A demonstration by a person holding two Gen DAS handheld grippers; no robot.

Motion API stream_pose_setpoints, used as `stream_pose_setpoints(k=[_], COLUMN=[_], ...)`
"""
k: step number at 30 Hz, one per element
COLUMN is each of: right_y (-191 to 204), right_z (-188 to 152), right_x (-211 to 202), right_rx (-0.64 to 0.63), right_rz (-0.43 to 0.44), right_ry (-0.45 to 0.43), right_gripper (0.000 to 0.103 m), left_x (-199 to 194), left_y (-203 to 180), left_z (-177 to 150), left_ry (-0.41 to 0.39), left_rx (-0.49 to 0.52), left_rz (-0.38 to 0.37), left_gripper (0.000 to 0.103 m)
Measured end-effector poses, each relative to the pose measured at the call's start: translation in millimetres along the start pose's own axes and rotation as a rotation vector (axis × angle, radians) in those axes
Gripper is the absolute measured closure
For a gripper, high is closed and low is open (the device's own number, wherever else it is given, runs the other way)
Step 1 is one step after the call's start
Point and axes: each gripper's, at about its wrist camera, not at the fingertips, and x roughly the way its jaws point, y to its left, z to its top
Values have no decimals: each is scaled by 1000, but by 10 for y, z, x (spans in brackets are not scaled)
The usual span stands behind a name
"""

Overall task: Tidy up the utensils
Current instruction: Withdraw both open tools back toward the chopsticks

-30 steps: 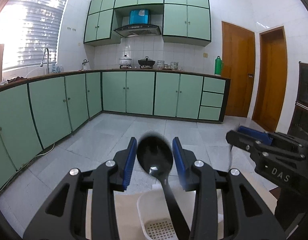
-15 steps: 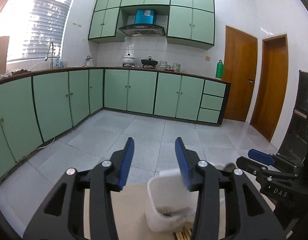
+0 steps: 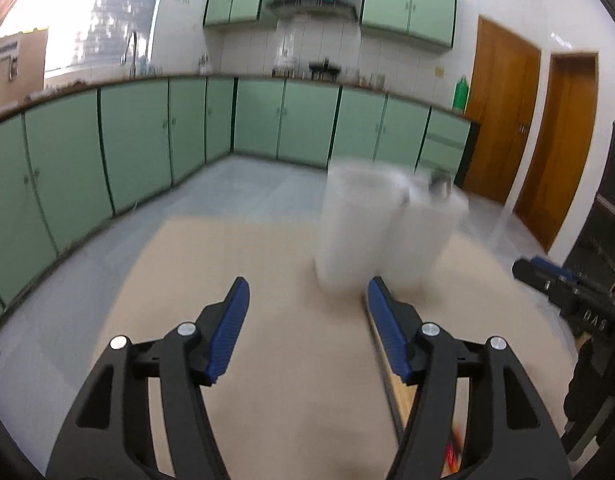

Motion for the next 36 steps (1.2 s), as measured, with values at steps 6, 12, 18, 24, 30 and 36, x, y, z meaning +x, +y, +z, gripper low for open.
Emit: stream_pose_setpoints(k=[6, 12, 18, 24, 30, 36], right_y=[115, 232, 403, 552, 550, 496], right_z=[-553, -967, -1091, -1129, -1122, -1118], right_x=[-177, -315, -448, -421, -403, -400], right_rx=[38, 53, -17, -76, -99, -65], right_rz=[3, 13, 5, -26, -95, -71], right_ry=[141, 255, 299, 325, 323, 320], right_gripper=[45, 45, 46, 47, 57, 62], left_x=[-113, -173, -266, -341, -357, -394], left_y=[-6, -72, -205, -261, -275, -311], left_z=[-529, -858, -950, -1060, -1073, -1084], left_ry=[165, 280, 311, 320, 321, 324], left_rx=[17, 22, 35, 55, 63, 59], left_rz=[-7, -15, -19, -15, -12, -27], left_gripper=[39, 38, 37, 35, 34, 32])
